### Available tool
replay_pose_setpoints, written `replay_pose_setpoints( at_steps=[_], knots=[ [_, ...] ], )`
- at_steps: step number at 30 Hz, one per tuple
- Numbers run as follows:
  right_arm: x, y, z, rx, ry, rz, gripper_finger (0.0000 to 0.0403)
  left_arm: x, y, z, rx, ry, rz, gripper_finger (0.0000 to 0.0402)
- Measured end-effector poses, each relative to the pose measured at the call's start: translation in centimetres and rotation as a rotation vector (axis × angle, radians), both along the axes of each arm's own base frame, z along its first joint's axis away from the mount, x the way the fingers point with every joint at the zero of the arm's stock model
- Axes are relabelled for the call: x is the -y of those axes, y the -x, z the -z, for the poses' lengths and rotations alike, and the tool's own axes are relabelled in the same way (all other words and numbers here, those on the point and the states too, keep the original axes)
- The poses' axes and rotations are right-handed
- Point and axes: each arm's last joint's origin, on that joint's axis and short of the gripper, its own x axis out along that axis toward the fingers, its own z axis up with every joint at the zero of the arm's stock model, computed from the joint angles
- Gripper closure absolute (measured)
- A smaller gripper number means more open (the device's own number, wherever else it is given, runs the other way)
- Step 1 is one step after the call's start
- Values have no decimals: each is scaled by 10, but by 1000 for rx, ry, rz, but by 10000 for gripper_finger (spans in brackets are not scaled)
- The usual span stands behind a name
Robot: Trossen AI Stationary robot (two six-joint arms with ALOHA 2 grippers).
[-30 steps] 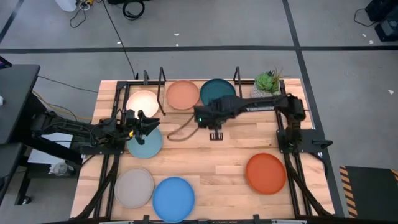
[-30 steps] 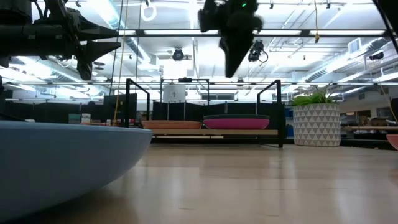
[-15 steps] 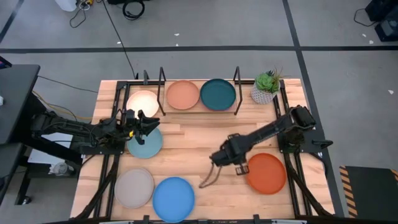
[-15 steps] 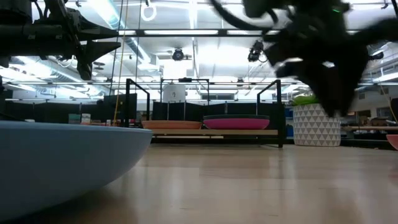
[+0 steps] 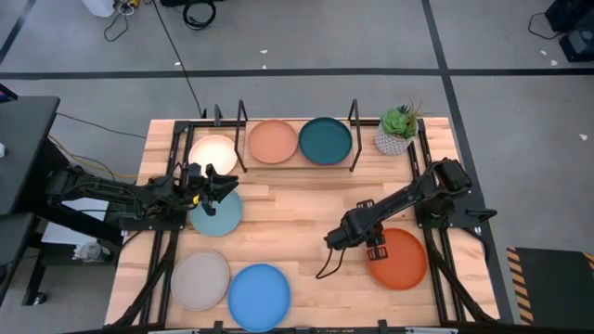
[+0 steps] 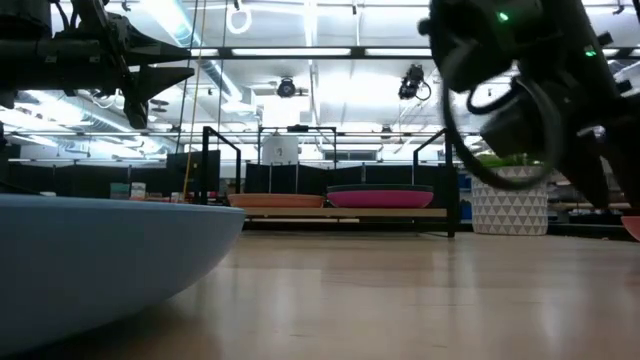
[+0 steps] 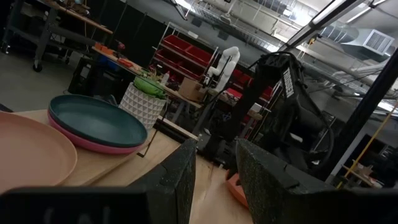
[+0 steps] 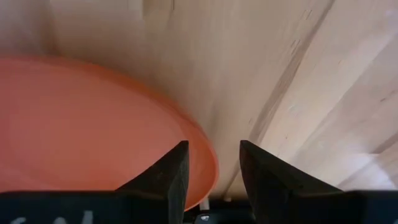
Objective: Place and stack plates onto a shelf
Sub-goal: Stack the orange plate on top of the dark green plate on the shelf
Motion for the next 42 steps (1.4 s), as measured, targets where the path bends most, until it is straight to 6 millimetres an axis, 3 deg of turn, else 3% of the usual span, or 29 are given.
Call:
replay_pose_setpoints(
  at_steps=[8, 13, 19, 29, 36, 42],
  knots=[
    [3, 15, 20, -48, -18, -67, 278, 0, 0, 0, 0, 0, 0, 278],
    [7, 9, 20, 8, 19, -98, 331, 0, 0, 0, 0, 0, 0, 278],
    [25, -2, 20, 59, -6, 40, 387, 0, 0, 0, 0, 0, 0, 278],
    [82, -26, 15, 174, 129, 443, 355, 0, 0, 0, 0, 0, 0, 278],
    [112, -53, -1, 364, 153, 533, 354, 0, 0, 0, 0, 0, 0, 278],
    [124, -61, -9, 413, 146, 525, 353, 0, 0, 0, 0, 0, 0, 278]
  ],
)
